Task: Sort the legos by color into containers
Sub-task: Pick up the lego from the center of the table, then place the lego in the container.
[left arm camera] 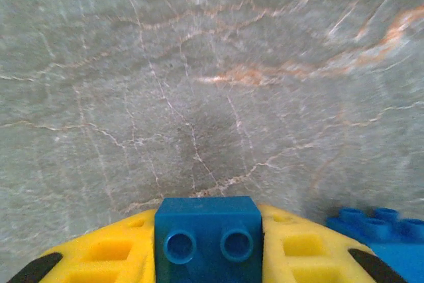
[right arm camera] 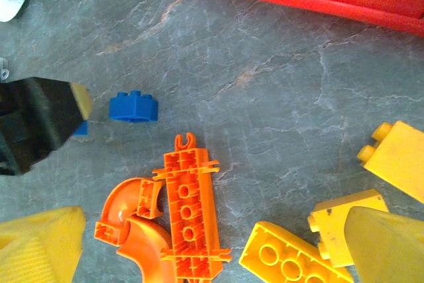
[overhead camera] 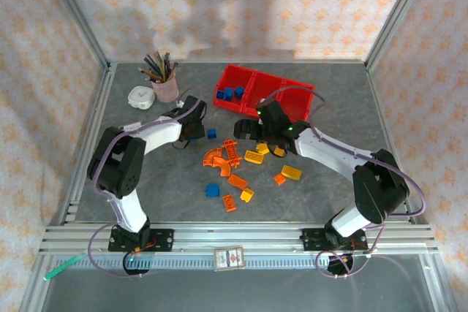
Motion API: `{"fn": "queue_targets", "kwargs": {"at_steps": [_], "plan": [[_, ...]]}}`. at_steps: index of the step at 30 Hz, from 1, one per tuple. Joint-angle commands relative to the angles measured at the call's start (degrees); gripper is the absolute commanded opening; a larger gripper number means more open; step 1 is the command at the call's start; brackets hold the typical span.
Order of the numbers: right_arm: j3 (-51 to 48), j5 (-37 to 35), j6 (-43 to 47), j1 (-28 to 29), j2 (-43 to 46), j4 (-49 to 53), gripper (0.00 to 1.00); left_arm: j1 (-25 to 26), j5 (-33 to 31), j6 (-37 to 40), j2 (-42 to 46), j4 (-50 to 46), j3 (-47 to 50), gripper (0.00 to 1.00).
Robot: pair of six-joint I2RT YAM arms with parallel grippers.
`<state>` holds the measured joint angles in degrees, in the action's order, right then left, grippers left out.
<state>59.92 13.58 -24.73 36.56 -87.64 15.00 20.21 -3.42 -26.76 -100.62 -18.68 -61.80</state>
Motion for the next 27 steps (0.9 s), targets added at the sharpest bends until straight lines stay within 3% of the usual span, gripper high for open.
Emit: {"fn": "queue_targets", "kwargs": {"at_steps": [1, 6, 11, 27], "plan": [[1.84, -0.31, 1.69, -1.88, 2.15, -0.43, 1.00, -0.18, -0.20, -2.50, 4.07, -4.23, -2.50, 0.33], [1.82, 0.65, 2.01, -5.72, 2.40, -0.93, 1.00, 1.68, 1.35, -4.08, 5.66, -4.18, -8.20, 0.31], [1.70, -0.11, 2.05, -9.13, 2.22, -1.81, 1.00, 4.32, 1.79, -4.36, 1.63, -2.36, -17.53, 0.29], [2.99, -2.22, 2.62, -13.52, 0.55, -2.72, 1.00, 5.70, -1.36, 5.51, -30.18, 0.05, -53.89, 0.28]]}}
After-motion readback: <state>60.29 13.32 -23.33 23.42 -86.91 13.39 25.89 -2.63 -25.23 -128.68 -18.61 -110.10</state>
